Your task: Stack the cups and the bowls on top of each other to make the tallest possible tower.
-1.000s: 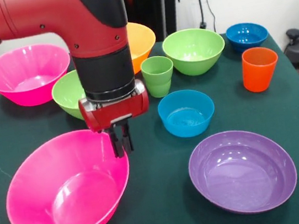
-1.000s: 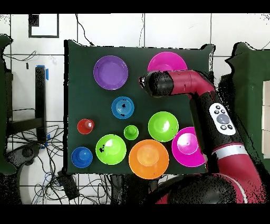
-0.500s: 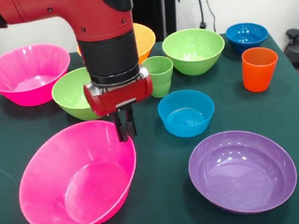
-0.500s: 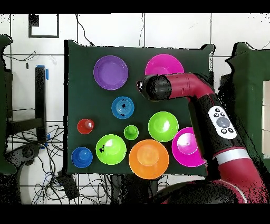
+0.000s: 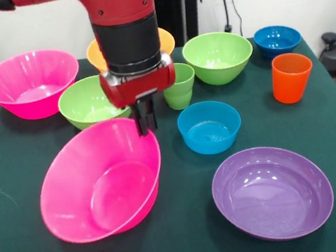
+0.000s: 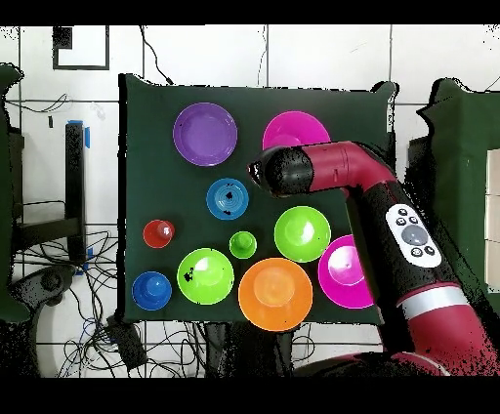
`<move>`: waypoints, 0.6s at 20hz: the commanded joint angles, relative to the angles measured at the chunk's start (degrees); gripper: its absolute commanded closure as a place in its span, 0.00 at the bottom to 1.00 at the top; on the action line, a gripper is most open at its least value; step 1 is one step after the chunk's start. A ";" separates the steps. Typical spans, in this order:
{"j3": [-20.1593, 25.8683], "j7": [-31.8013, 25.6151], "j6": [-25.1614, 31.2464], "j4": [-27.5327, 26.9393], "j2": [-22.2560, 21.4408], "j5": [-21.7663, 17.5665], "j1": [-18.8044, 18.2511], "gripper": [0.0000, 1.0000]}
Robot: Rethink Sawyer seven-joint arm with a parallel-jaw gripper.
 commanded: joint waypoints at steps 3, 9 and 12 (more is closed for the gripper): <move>-0.93 -2.30 9.53 11.57 -2.61 4.32 -0.85 1.00; 1.29 -3.02 13.34 16.14 -0.99 10.14 -3.31 1.00; 3.00 -4.88 15.88 17.89 2.77 13.60 -5.43 1.00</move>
